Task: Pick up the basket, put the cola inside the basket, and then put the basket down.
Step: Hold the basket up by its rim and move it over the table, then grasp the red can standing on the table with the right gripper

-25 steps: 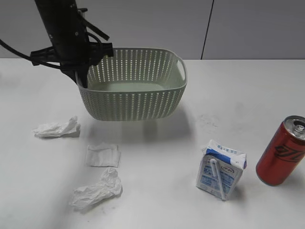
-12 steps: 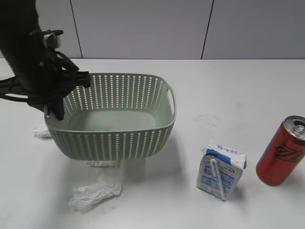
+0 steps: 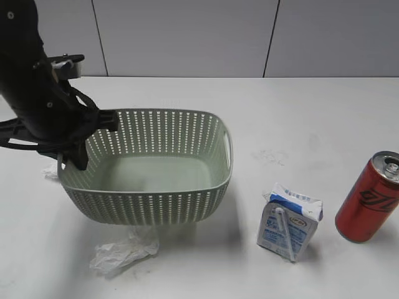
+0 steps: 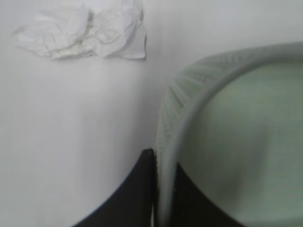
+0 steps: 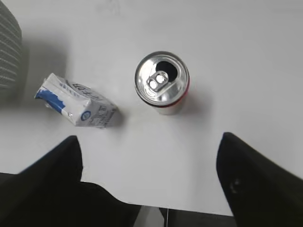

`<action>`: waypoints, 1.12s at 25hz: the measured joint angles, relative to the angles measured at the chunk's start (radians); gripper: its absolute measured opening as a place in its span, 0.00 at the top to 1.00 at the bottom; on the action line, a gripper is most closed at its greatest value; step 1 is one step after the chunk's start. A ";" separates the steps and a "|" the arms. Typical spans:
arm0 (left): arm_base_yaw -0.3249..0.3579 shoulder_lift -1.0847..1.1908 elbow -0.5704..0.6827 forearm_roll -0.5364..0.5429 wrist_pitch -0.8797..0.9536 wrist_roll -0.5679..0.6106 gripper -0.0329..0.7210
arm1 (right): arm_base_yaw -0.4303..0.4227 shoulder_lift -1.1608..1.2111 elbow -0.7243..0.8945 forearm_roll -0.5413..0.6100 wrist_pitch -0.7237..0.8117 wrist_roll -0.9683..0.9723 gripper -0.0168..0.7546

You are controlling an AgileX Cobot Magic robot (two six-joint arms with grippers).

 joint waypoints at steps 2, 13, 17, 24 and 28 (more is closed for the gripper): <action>0.000 0.000 0.000 -0.002 -0.018 0.002 0.95 | 0.000 0.107 -0.040 0.009 -0.002 0.000 0.10; 0.000 0.000 0.006 -0.003 -0.050 0.039 0.95 | 0.000 0.505 -0.126 0.018 -0.029 0.011 0.10; 0.000 0.000 0.006 -0.003 -0.059 0.040 0.95 | 0.000 0.569 -0.126 0.017 -0.069 0.026 0.10; 0.000 0.000 0.006 -0.003 -0.065 0.041 0.95 | 0.000 0.640 -0.126 -0.033 -0.085 0.083 0.11; 0.000 0.000 0.006 -0.003 -0.065 0.043 0.95 | 0.000 0.678 -0.126 -0.032 -0.088 0.086 0.12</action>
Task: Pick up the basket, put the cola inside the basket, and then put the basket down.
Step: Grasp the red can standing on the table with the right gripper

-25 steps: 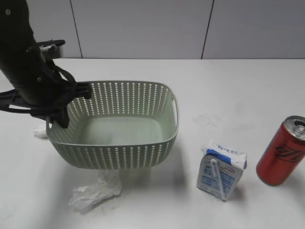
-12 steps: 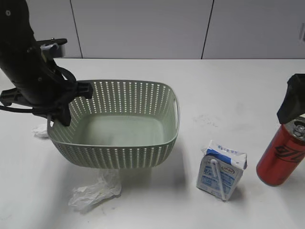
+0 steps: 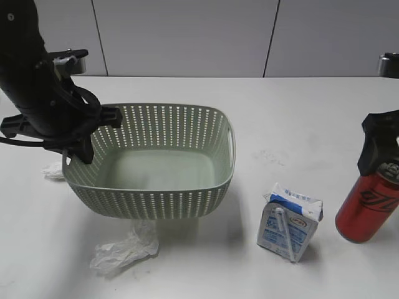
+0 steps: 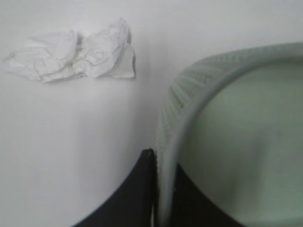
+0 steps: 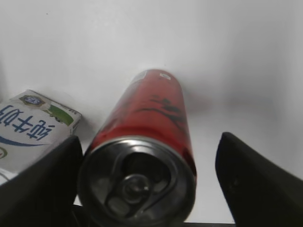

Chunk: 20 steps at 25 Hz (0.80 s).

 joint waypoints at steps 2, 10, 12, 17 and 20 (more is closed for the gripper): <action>0.000 0.000 0.000 0.000 -0.001 0.000 0.95 | 0.000 0.027 0.000 0.000 0.001 0.000 0.13; 0.000 0.000 0.000 0.000 -0.001 0.000 0.95 | 0.000 0.056 0.000 0.002 0.014 0.002 0.32; 0.000 0.000 0.000 0.000 -0.001 0.000 0.95 | 0.000 0.056 -0.001 0.002 0.023 0.000 0.32; 0.000 0.000 0.000 0.000 -0.002 0.000 0.95 | 0.000 0.056 -0.007 -0.001 0.090 -0.114 0.32; 0.000 0.000 0.000 0.000 -0.012 0.000 0.95 | 0.000 0.056 -0.053 -0.027 0.158 -0.139 0.32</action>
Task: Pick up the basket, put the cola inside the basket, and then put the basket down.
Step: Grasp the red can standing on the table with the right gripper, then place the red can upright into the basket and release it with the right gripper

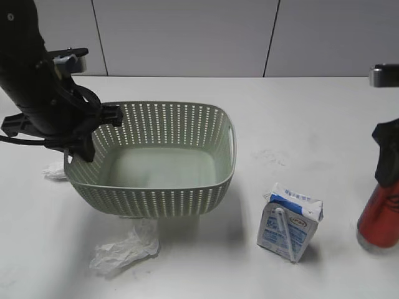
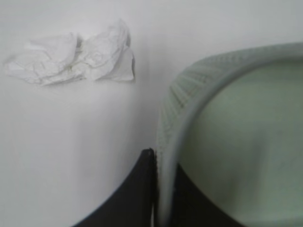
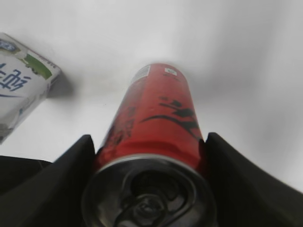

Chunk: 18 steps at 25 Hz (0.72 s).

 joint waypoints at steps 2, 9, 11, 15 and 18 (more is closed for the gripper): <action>0.000 0.000 0.000 0.000 -0.012 0.000 0.95 | 0.000 -0.011 -0.058 -0.016 0.021 -0.004 0.32; 0.000 0.000 0.000 0.000 -0.057 0.000 0.95 | 0.056 -0.040 -0.378 -0.030 0.029 -0.016 0.32; 0.000 0.001 0.000 0.000 -0.075 0.000 0.95 | 0.133 -0.025 -0.469 -0.030 0.029 -0.010 0.32; 0.000 0.016 -0.006 0.000 -0.076 0.000 0.95 | 0.315 0.072 -0.637 -0.021 0.032 -0.010 0.32; 0.000 0.045 -0.020 0.000 -0.062 0.000 0.95 | 0.438 0.176 -0.759 -0.016 0.035 -0.009 0.32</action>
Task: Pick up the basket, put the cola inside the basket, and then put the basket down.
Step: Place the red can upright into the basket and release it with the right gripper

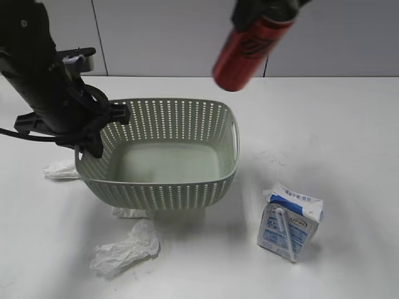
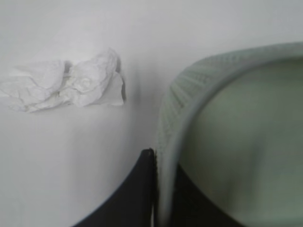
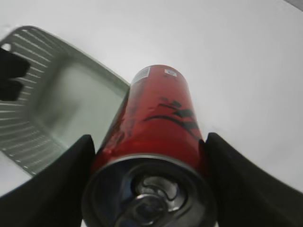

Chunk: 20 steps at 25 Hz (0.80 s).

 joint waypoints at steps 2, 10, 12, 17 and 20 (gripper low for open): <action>0.000 0.009 0.000 0.000 0.001 0.000 0.95 | 0.067 0.072 -0.066 0.001 0.000 0.000 0.32; 0.000 0.012 0.000 0.009 0.001 0.000 0.95 | 0.202 0.300 -0.125 0.013 0.003 0.001 0.32; 0.000 0.012 0.000 0.016 0.001 0.000 0.95 | 0.204 0.341 -0.125 0.013 0.005 0.001 0.32; 0.000 0.013 0.000 0.023 0.008 0.000 0.95 | 0.204 0.366 -0.125 0.043 0.006 0.001 0.32; 0.000 0.013 0.000 0.023 0.007 0.000 0.95 | 0.204 0.366 -0.125 0.081 0.006 -0.007 0.32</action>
